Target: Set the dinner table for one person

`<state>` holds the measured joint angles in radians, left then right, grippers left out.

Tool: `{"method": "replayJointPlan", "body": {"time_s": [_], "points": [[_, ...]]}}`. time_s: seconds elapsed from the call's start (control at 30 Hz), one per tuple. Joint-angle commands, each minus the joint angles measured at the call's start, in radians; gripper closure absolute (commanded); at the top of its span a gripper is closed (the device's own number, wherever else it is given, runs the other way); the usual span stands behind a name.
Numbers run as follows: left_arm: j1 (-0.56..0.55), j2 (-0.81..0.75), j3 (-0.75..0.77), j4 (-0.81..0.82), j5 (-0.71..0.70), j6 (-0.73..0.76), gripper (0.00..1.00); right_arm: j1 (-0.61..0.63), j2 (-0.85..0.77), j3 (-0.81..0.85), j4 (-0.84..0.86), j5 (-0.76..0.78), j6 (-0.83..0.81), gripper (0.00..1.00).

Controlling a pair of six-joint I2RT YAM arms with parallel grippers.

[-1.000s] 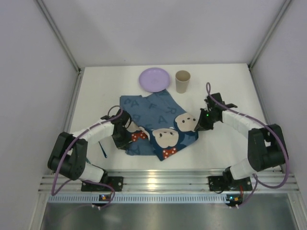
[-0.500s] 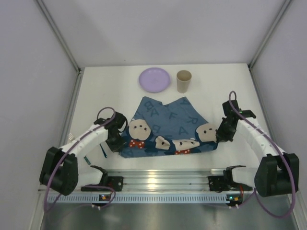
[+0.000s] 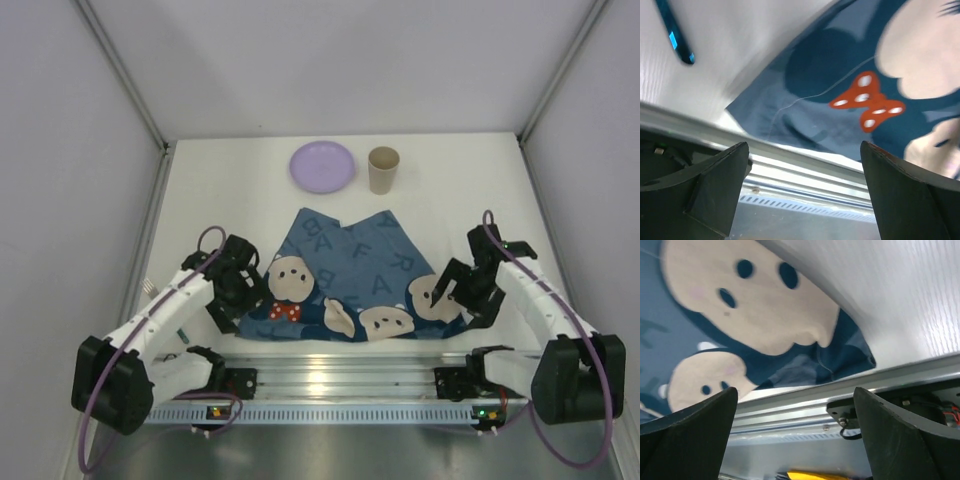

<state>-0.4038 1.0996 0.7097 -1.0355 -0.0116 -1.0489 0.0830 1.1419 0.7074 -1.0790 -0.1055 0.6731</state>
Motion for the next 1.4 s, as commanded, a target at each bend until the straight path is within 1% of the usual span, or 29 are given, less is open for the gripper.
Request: {"method": "replayJointPlan", "body": {"time_s": [0.0, 0.03, 0.07, 0.1, 0.13, 0.17, 0.2, 0.23, 0.3, 0.33, 0.4, 0.43, 0.5, 0.53, 0.6, 0.63, 0.67, 0.77, 0.8, 0.9, 1.07, 1.1, 1.17, 1.2, 1.23, 1.27, 1.3, 1.33, 1.37], "points": [[-0.004, 0.054, 0.125, 0.083, -0.043, 0.116, 0.02, -0.009, -0.048, 0.134, 0.031, -0.045, -0.036, 0.0], [-0.004, 0.116, 0.149, 0.119, -0.053, 0.174, 0.02, -0.009, -0.039, 0.183, 0.059, -0.06, -0.053, 0.0], [-0.004, 0.158, 0.205, 0.165, -0.062, 0.199, 0.02, -0.009, -0.025, 0.21, 0.106, -0.086, -0.064, 0.0], [-0.004, 0.204, 0.239, 0.184, -0.086, 0.246, 0.02, -0.009, 0.017, 0.275, 0.125, -0.091, -0.079, 0.0], [-0.003, 0.305, 0.278, 0.201, -0.094, 0.272, 0.02, -0.008, 0.045, 0.306, 0.142, -0.092, -0.087, 0.0], [-0.003, 0.36, 0.36, 0.227, -0.1, 0.297, 0.02, -0.009, 0.074, 0.337, 0.183, -0.097, -0.096, 0.0], [-0.001, 0.415, 0.405, 0.236, -0.109, 0.32, 0.02, -0.008, 0.106, 0.365, 0.206, -0.103, -0.116, 0.0], [0.002, 0.528, 0.495, 0.244, -0.116, 0.366, 0.02, -0.008, 0.172, 0.41, 0.229, -0.108, -0.125, 0.0], [0.016, 0.635, 0.581, 0.268, -0.11, 0.407, 0.02, -0.008, 0.247, 0.451, 0.298, -0.14, -0.153, 0.0], [0.023, 0.731, 0.665, 0.272, -0.09, 0.438, 0.02, -0.009, 0.33, 0.495, 0.312, -0.151, -0.159, 0.0], [0.054, 0.816, 0.743, 0.278, -0.07, 0.461, 0.03, -0.006, 0.419, 0.544, 0.344, -0.19, -0.171, 0.0], [0.065, 0.883, 0.779, 0.279, -0.048, 0.477, 0.03, -0.003, 0.5, 0.591, 0.355, -0.2, -0.176, 0.0], [0.094, 0.94, 0.867, 0.287, -0.027, 0.498, 0.04, 0.011, 0.609, 0.656, 0.392, -0.217, -0.184, 0.0], [0.105, 0.991, 0.919, 0.285, -0.019, 0.503, 0.05, 0.014, 0.642, 0.678, 0.399, -0.217, -0.187, 0.0], [0.129, 1.039, 0.968, 0.279, 0.005, 0.517, 0.07, 0.026, 0.705, 0.724, 0.407, -0.215, -0.193, 0.0], [0.134, 1.078, 1.006, 0.276, 0.007, 0.527, 0.08, 0.029, 0.763, 0.763, 0.41, -0.215, -0.191, 0.0], [0.141, 1.095, 1.022, 0.276, 0.047, 0.533, 0.09, 0.035, 0.789, 0.782, 0.413, -0.215, -0.191, 0.01], [0.143, 1.151, 1.053, 0.278, 0.093, 0.555, 0.14, 0.052, 0.878, 0.834, 0.424, -0.215, -0.191, 0.01], [0.143, 1.158, 1.051, 0.284, 0.143, 0.563, 0.18, 0.058, 0.915, 0.851, 0.429, -0.217, -0.188, 0.02], [0.143, 1.172, 1.005, 0.328, 0.231, 0.576, 0.27, 0.09, 0.979, 0.863, 0.448, -0.229, -0.182, 0.02], [0.141, 1.132, 0.857, 0.443, 0.358, 0.599, 0.33, 0.182, 1.038, 0.868, 0.475, -0.243, -0.161, 0.04], [0.141, 1.119, 0.84, 0.456, 0.39, 0.609, 0.33, 0.193, 1.048, 0.866, 0.475, -0.24, -0.153, 0.06], [0.141, 1.112, 0.809, 0.468, 0.404, 0.612, 0.38, 0.211, 1.055, 0.857, 0.493, -0.243, -0.144, 0.1], [0.141, 1.112, 0.806, 0.476, 0.413, 0.615, 0.39, 0.215, 1.058, 0.842, 0.496, -0.241, -0.133, 0.19], [0.141, 1.122, 0.807, 0.476, 0.423, 0.616, 0.41, 0.215, 1.055, 0.834, 0.505, -0.244, -0.129, 0.23], [0.141, 1.126, 0.812, 0.473, 0.43, 0.616, 0.49, 0.213, 1.052, 0.825, 0.517, -0.246, -0.119, 0.27], [0.141, 1.138, 0.821, 0.47, 0.436, 0.618, 0.51, 0.213, 1.05, 0.814, 0.524, -0.243, -0.119, 0.37], [0.14, 1.148, 0.827, 0.468, 0.443, 0.618, 0.61, 0.213, 1.049, 0.814, 0.522, -0.244, -0.121, 0.41], [0.14, 1.152, 0.832, 0.466, 0.443, 0.616, 0.66, 0.215, 1.05, 0.814, 0.522, -0.246, -0.124, 0.46]]}}
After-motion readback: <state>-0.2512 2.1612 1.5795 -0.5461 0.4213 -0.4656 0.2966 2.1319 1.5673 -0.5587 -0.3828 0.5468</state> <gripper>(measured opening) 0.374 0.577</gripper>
